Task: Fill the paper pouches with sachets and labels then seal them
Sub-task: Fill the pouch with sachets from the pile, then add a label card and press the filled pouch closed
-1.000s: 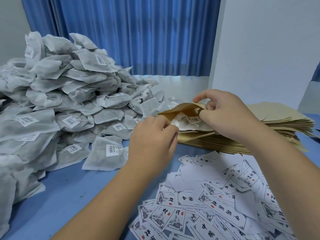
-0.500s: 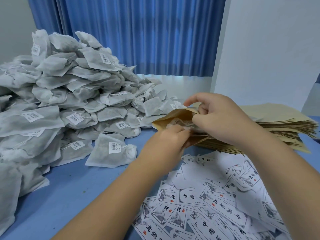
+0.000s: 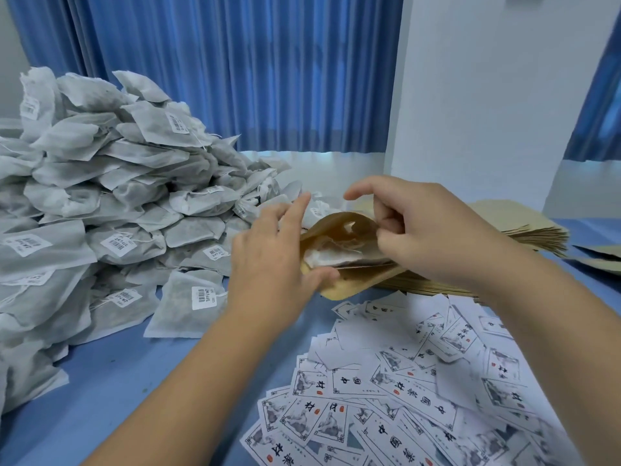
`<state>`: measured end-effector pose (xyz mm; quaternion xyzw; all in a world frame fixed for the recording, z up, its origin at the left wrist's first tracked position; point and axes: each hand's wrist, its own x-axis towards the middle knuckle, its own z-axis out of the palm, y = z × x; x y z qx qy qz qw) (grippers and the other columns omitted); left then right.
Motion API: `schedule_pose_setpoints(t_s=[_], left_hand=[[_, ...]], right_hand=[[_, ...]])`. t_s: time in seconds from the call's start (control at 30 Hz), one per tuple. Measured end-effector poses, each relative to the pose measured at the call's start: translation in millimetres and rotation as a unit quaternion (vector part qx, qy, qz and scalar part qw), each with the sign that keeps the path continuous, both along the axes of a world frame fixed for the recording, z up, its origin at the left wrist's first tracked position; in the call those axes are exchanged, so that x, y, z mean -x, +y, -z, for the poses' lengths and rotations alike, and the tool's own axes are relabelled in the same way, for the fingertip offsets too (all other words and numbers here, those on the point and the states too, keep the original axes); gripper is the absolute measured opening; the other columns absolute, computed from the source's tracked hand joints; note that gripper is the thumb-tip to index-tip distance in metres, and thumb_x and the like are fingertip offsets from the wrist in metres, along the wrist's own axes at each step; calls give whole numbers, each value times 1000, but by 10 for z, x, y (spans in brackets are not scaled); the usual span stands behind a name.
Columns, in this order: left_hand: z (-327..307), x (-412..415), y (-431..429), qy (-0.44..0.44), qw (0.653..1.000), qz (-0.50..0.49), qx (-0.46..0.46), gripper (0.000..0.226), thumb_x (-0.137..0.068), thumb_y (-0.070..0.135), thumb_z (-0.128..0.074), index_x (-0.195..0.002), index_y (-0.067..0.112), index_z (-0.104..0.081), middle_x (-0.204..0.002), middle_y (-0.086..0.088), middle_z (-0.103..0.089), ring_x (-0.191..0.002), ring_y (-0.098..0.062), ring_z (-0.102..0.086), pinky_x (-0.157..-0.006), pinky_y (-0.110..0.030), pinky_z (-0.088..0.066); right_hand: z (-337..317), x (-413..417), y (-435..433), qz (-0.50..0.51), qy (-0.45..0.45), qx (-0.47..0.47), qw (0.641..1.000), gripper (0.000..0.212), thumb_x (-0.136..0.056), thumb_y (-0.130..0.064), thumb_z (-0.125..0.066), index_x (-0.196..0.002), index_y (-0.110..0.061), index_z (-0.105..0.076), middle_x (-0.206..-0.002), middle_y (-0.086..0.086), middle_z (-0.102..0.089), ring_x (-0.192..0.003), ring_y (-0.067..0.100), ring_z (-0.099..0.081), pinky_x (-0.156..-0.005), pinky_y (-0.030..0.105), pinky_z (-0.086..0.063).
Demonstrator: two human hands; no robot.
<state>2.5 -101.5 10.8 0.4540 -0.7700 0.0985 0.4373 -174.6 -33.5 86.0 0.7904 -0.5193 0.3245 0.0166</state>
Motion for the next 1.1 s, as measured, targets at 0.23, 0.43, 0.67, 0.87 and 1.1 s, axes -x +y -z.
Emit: schedule_pose_setpoints(t_s=[0.23, 0.43, 0.67, 0.87, 1.1], left_hand=[[-95, 124, 245, -104, 989, 69, -74, 80, -71, 51, -75, -140, 36, -38, -118, 3, -49, -113, -20, -49, -87, -34, -37], [-67, 183, 722, -121, 992, 42, 15, 47, -74, 26, -72, -120, 28, -60, -88, 2, -47, -79, -28, -54, -64, -33, -35], [138, 126, 965, -246, 969, -10, -22, 51, -41, 15, -89, -89, 26, -73, -58, 4, -53, -40, -22, -50, -41, -23, -26], [316, 100, 946, -263, 963, 16, -59, 45, -51, 26, -88, -94, 23, -74, -62, 3, -55, -51, -23, -57, -38, -26, -35], [347, 160, 1029, -280, 958, 20, -56, 48, -59, 27, -81, -104, 15, -69, -76, -2, -57, -63, -25, -58, -46, -29, -30]], right_hand=[[157, 139, 417, -5, 104, 118, 988, 44, -85, 2, -55, -122, -21, -55, -72, -24, -39, -78, -15, -42, -74, 4, -33], [430, 199, 756, -22, 83, 241, 967, 23, -91, -6, -49, -112, -9, -59, -96, -31, -25, -83, -6, -33, -81, 4, -30], [792, 260, 992, -29, 69, 223, 972, 13, -93, -17, -55, -105, -12, -57, -85, -9, -49, -74, 4, -44, -73, 10, -36], [1059, 351, 1159, 64, 167, 73, 981, 41, -80, -20, -71, -120, -18, -61, -111, 0, -60, -88, 18, -58, -74, 29, -49], [1067, 370, 1221, 53, 41, 91, 994, 41, -84, -2, -48, -119, -12, -68, -117, -3, -66, -97, 15, -62, -82, 20, -46]])
